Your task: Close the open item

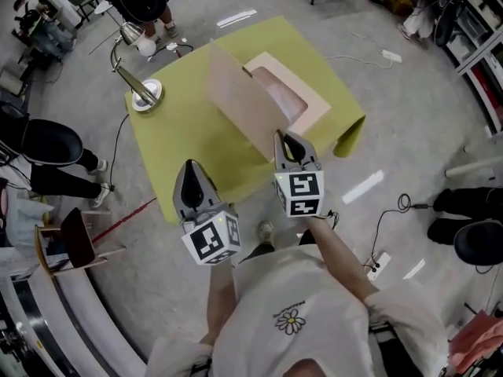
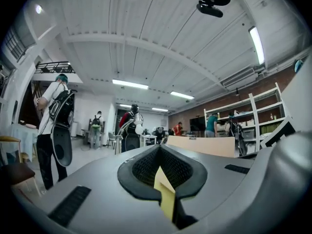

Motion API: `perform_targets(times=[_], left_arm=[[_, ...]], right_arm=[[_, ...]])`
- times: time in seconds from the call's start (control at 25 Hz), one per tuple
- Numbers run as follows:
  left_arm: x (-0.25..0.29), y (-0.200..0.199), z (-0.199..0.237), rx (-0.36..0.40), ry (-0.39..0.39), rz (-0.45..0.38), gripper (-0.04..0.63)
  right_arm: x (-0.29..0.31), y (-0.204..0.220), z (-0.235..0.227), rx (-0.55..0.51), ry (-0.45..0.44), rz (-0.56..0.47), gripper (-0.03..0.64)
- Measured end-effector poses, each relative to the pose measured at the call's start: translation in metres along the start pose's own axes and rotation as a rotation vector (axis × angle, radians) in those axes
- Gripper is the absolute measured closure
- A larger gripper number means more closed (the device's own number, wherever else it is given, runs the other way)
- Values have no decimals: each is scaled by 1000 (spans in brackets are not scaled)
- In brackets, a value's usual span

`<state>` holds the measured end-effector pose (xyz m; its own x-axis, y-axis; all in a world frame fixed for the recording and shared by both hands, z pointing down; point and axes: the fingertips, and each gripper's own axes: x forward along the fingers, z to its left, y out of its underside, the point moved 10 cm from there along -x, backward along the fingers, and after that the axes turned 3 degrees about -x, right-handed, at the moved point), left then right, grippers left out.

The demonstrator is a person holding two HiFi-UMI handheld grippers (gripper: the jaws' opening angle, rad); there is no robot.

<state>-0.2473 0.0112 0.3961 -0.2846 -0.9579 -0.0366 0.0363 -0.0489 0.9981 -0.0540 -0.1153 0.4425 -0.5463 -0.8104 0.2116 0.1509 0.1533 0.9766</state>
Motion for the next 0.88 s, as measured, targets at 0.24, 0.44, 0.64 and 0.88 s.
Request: perform_targets(times=[0.24, 0.44, 0.64, 0.88], left_arm=[[18, -3, -29, 30, 67, -1, 581], [26, 5, -45, 33, 104, 25, 581], [29, 12, -54, 56, 121, 43, 581], [40, 21, -55, 59, 115, 70, 581]], right_arm=[[10, 12, -44, 80, 96, 45, 601], [24, 30, -79, 231, 155, 113, 600], [36, 50, -108, 310, 203, 189, 600], [54, 66, -126, 337, 235, 271, 594]])
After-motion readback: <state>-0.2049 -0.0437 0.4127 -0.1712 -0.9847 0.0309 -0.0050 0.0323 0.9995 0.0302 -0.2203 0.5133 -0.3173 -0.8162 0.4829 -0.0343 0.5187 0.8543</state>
